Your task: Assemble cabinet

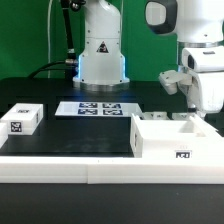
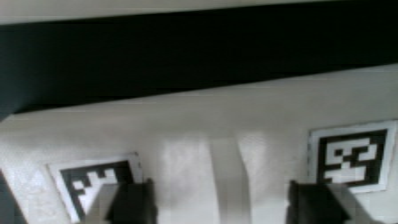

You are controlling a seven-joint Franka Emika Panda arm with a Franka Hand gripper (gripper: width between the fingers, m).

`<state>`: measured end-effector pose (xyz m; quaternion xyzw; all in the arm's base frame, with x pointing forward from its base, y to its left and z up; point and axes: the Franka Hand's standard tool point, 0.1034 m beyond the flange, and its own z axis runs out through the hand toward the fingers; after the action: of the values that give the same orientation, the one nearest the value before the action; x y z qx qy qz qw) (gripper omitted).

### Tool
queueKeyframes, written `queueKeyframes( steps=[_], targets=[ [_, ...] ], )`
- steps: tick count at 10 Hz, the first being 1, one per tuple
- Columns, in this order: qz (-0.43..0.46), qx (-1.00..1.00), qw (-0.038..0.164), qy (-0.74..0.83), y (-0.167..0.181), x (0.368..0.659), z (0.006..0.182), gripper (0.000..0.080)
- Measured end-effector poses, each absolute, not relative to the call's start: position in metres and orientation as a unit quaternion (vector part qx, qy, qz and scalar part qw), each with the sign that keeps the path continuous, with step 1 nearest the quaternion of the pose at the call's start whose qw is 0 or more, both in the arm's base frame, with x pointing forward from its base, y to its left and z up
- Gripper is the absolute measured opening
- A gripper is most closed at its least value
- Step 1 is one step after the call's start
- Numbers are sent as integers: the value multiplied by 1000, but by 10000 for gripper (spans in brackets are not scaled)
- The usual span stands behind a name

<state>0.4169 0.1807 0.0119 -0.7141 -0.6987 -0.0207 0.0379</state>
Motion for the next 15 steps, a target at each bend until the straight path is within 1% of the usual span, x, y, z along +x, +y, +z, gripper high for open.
queueKeyframes(
  steps=[1, 3, 8, 10, 11, 13, 15],
  targets=[
    [-21, -715, 38, -698, 179, 417, 12, 82],
    [-22, -719, 37, -694, 175, 420, 12, 68],
    [-19, -720, 37, -693, 173, 420, 14, 68],
    [-10, -722, 23, -692, 163, 429, 41, 68],
    [-7, -724, 20, -690, 158, 432, 49, 69],
    [-4, -724, 14, -689, 140, 438, 58, 69],
    [-3, -731, 12, -682, 124, 445, 62, 70]
  ],
)
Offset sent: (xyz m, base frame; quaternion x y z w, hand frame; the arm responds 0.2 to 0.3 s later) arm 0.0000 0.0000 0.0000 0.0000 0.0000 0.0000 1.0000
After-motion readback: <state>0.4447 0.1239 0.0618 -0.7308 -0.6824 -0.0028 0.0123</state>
